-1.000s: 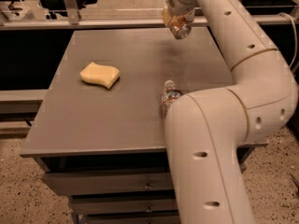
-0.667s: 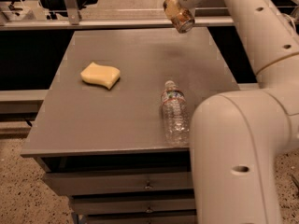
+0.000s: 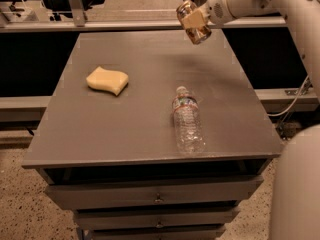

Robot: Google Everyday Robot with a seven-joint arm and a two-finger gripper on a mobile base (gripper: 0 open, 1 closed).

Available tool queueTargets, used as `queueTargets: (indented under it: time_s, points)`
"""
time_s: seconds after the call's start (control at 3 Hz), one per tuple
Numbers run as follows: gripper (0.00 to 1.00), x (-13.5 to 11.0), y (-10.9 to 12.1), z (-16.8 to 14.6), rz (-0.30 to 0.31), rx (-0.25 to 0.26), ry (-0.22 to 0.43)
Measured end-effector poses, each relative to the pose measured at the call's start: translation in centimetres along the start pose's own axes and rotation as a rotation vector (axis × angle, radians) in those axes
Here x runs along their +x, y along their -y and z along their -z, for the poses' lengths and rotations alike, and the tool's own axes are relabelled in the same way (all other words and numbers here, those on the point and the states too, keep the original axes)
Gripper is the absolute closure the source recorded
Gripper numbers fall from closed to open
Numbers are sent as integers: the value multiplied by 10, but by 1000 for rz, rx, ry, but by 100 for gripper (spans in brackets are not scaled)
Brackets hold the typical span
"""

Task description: Place orange can upright

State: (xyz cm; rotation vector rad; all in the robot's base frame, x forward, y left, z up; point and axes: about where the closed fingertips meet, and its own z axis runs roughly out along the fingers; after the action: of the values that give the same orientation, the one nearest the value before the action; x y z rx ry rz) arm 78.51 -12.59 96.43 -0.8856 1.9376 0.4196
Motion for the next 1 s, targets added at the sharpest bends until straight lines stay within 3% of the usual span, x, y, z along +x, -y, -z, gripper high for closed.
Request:
queueTargets:
  time_s: [0.67,1.0]
  points:
    - [100,16,-41,-2,82,-195,269]
    - [100,16,-59,-12,134,-274,365]
